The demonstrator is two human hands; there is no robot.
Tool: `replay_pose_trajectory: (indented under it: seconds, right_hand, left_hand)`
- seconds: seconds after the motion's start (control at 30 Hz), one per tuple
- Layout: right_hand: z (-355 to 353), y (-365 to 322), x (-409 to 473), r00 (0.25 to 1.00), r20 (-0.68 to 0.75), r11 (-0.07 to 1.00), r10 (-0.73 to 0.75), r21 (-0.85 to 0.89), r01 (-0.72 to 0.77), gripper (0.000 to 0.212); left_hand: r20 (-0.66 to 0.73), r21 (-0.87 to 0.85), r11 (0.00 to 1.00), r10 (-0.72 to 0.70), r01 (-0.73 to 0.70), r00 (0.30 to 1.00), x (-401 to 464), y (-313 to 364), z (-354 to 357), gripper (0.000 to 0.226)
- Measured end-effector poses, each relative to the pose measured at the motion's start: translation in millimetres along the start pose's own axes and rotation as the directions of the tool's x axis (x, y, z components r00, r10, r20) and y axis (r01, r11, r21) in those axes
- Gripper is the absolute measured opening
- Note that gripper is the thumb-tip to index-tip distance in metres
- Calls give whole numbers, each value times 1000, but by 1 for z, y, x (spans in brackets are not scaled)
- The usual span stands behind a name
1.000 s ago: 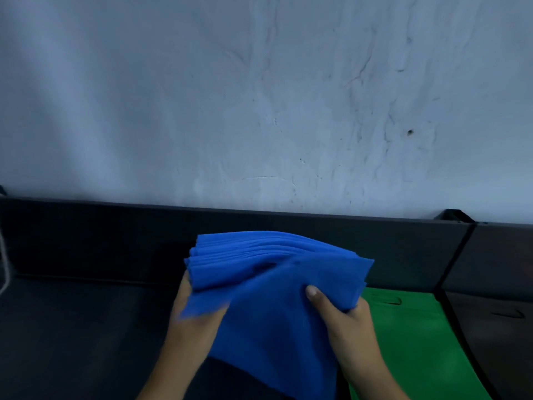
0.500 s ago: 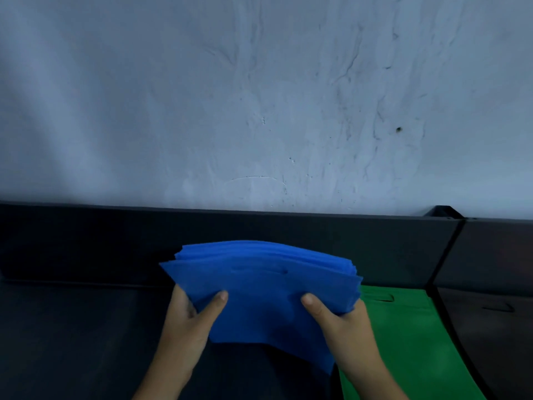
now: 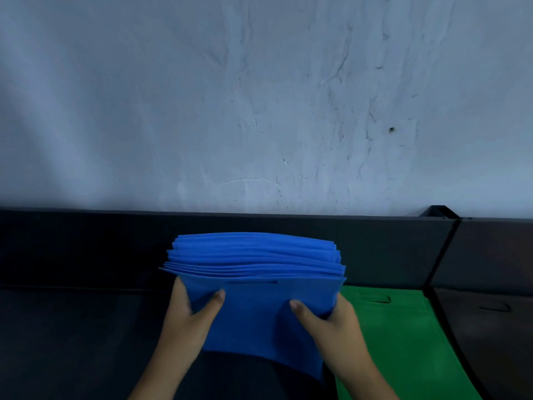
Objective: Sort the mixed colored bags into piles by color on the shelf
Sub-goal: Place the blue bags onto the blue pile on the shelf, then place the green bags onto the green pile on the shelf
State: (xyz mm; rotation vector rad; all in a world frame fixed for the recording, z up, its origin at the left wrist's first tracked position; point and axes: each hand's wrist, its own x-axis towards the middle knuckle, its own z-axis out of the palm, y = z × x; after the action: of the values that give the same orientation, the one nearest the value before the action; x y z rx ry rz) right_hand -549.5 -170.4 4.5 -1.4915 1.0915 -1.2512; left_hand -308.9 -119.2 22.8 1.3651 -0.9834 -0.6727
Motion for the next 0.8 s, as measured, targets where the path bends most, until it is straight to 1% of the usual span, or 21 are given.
replay_pose_trajectory:
  seconds: [0.07, 0.13, 0.2, 0.23, 0.3, 0.37, 0.4, 0.47, 0.57, 0.6, 0.67, 0.7, 0.73, 0.77, 0.8]
  right_hand:
    - [3, -5, -1, 999, -34, 1000, -5, 3, 5, 21]
    - [2, -13, 1, 999, -52, 1000, 1, 22, 0, 21]
    - [0, -16, 7, 995, -76, 997, 61, 49, -57, 19]
    - [0, -16, 11, 990, -85, 993, 114, 43, -110, 15]
    - [3, -11, 18, 963, -58, 964, 264, -27, -266, 11]
    - [10, 1, 18, 922, 0, 919, 388, -79, -387, 20]
    - [14, 7, 16, 904, 19, 901, 427, -92, -423, 20]
    - [18, 20, 12, 891, 42, 889, 452, -109, -445, 20]
    - [22, 30, 8, 897, 47, 894, 440, -122, -432, 21]
    - [22, 30, 5, 895, 43, 889, 444, -143, -434, 29]
    - [22, 35, -1, 889, 26, 875, 457, -197, -443, 54]
    - [19, 37, -4, 893, 7, 873, 451, -210, -439, 60]
    - [15, 38, -7, 898, -23, 875, 440, -214, -435, 59]
    - [8, 38, -11, 903, -58, 877, 426, -218, -428, 55]
    - [-1, 39, -15, 906, -99, 878, 411, -225, -423, 48]
  left_hand:
    - [-55, 8, 1000, 5, -5, 998, 1, 1, 4, 46]
    - [-102, 57, 998, -2, 8, 995, 2, 5, 5, 36]
    - [-136, 134, 989, -47, 65, 990, 3, 13, 4, 28]
    - [-128, 174, 978, -98, 120, 987, 4, 17, 2, 24]
    - [-73, 235, 933, -264, 273, 962, 7, 14, -3, 16]
    - [-2, 294, 870, -413, 396, 911, 7, 1, -10, 18]
    - [16, 314, 842, -466, 438, 885, 6, -8, -13, 20]
    - [11, 312, 816, -516, 487, 857, 5, -25, -18, 21]
    - [-20, 286, 794, -555, 537, 831, 8, -42, -24, 12]
    - [-29, 289, 788, -561, 545, 827, 10, -46, -26, 11]
    - [-22, 336, 773, -565, 538, 825, 15, -55, -28, 15]
    - [-17, 386, 760, -561, 523, 828, 17, -61, -29, 19]
    - [-13, 445, 742, -554, 501, 832, 20, -68, -29, 26]
    - [-21, 537, 701, -545, 469, 838, 21, -75, -28, 40]
    - [-54, 659, 625, -515, 418, 856, 22, -80, -27, 55]
